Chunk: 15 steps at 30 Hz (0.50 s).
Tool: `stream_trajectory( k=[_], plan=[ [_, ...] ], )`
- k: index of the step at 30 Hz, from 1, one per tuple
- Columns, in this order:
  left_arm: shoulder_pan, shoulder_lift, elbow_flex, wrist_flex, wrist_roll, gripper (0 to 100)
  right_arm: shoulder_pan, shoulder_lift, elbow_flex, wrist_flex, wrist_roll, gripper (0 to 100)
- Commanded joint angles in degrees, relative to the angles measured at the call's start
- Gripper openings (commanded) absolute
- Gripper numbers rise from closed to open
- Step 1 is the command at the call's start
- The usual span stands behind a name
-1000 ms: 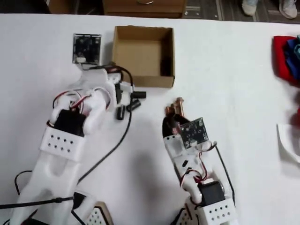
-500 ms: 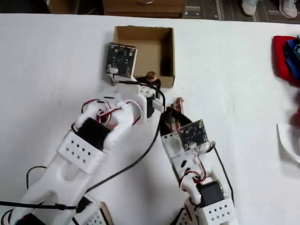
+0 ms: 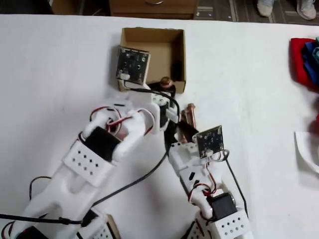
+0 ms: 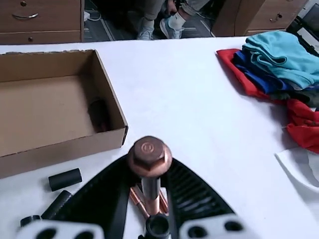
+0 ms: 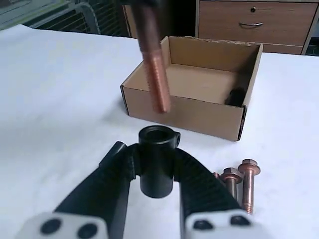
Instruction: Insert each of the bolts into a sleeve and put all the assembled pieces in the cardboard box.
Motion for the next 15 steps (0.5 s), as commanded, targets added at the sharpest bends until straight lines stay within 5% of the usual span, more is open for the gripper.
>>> stream_trajectory(
  k=[1,15],
  plan=[
    [0.79,-2.29,-3.21,1.32,0.62,3,-0.22,-0.13,0.62,-1.54,-1.05,2.1],
    [0.88,-1.85,0.22,2.99,0.62,3,4.0,-0.13,0.62,-3.56,-0.97,2.2]
  ],
)
